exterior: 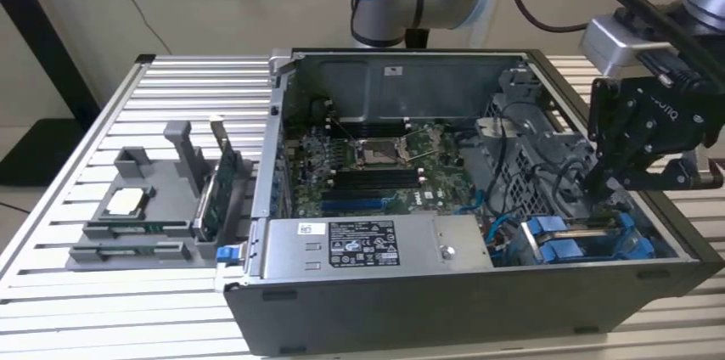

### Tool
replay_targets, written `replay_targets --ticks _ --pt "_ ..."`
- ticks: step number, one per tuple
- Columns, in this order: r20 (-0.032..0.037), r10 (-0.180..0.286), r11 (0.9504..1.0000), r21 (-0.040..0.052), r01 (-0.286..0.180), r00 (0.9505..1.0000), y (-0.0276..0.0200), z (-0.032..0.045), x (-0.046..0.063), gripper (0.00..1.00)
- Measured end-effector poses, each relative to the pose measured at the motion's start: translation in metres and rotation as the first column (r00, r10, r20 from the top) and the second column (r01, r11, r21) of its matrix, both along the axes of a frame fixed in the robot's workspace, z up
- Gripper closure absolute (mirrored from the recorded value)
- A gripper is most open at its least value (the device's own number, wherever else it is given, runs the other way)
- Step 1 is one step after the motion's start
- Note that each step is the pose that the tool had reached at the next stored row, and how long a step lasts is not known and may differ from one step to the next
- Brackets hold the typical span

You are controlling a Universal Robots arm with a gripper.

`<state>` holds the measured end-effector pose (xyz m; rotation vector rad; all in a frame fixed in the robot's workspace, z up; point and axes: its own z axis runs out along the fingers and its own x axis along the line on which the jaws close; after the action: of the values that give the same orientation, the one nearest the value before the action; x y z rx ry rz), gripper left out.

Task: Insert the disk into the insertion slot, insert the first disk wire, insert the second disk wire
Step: 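Insert the second disk wire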

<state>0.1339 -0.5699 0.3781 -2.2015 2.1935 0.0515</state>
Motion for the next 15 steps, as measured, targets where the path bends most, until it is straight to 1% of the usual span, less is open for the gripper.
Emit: replay_targets --ticks 1,3,7,13,15 --pt "0.0002 0.0 1.0 0.0034 0.0 1.0 0.0 -0.0001 0.0 0.84" --pt "0.0003 0.0 1.0 0.0083 0.0 1.0 0.0 -0.0001 0.0 0.84" --pt "0.0003 0.0 1.0 0.0084 0.0 1.0 -0.001 -0.0011 0.0 0.84" --pt "0.0003 0.0 1.0 0.007 0.0 1.0 -0.0011 -0.0115 0.0 0.85" --pt "0.0002 0.0 1.0 0.0037 0.0 1.0 -0.0007 -0.0145 0.0 0.85"
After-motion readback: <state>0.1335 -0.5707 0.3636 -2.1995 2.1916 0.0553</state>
